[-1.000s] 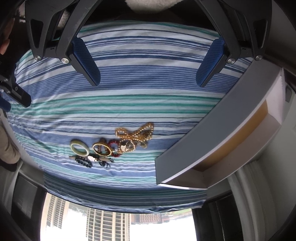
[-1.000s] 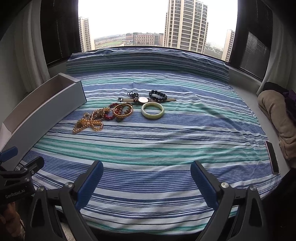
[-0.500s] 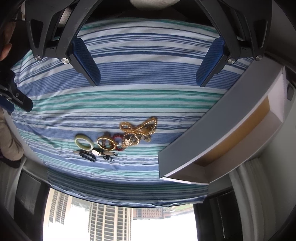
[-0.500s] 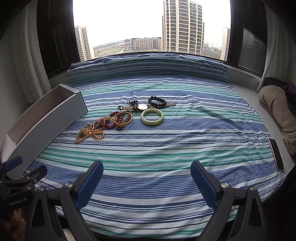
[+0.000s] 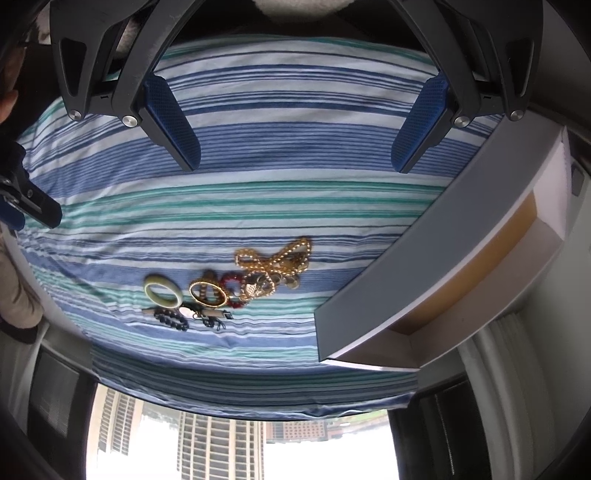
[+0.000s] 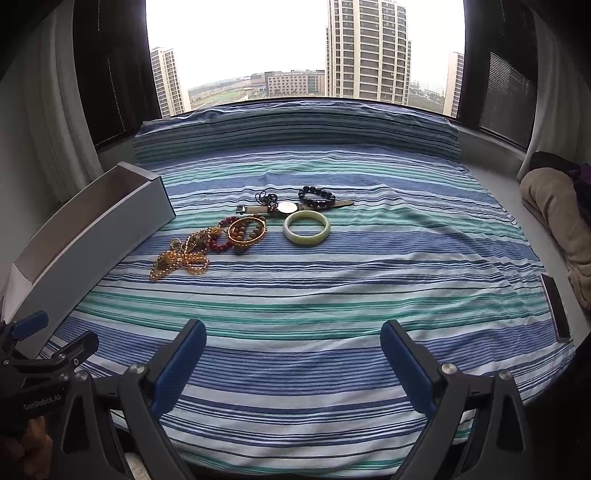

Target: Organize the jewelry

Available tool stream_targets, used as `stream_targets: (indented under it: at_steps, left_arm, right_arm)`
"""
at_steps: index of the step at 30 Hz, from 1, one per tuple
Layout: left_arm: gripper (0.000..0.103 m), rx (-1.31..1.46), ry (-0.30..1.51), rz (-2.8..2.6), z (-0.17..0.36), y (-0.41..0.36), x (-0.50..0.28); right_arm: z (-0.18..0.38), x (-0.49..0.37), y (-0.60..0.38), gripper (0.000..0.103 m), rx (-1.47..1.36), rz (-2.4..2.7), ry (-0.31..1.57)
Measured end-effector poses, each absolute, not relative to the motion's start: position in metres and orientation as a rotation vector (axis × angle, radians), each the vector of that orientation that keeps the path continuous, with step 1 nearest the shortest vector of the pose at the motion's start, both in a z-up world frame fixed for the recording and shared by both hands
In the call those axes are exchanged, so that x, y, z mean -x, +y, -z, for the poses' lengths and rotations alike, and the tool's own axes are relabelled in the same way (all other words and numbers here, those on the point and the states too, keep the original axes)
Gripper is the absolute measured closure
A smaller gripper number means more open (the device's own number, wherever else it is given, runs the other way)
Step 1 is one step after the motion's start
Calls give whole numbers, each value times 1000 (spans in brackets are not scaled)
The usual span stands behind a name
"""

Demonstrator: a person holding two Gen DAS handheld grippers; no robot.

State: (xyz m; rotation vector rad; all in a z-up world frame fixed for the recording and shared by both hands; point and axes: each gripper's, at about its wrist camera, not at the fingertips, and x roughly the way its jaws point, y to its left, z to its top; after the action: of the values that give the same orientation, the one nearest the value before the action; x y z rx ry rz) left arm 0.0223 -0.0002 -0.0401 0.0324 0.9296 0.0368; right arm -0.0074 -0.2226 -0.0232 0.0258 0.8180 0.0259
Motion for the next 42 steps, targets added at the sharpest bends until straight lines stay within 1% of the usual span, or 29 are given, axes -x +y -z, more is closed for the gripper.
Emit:
stream_targets:
  at_steps: [10, 17, 24, 30, 37, 42]
  left_arm:
    - [1, -18, 965, -11, 44, 2, -36]
    - [1, 14, 1058, 22, 63, 9, -55]
    - [1, 43, 1139, 48, 83, 27, -77]
    - [1, 121, 1184, 127, 93, 43, -119]
    - [1, 71, 1181, 169, 122, 37, -176]
    - [3, 59, 1181, 187, 140, 34, -198]
  right_arm:
    - [26, -1, -226, 6, -24, -35, 824]
    - [31, -12, -233, 6, -26, -37, 847]
    - [52, -23, -243, 6, -60, -38, 921]
    - [64, -31, -243, 6, -67, -54, 966]
    - [73, -36, -242, 6, -67, -66, 996]
    - [79, -39, -244, 6, -71, -61, 1013]
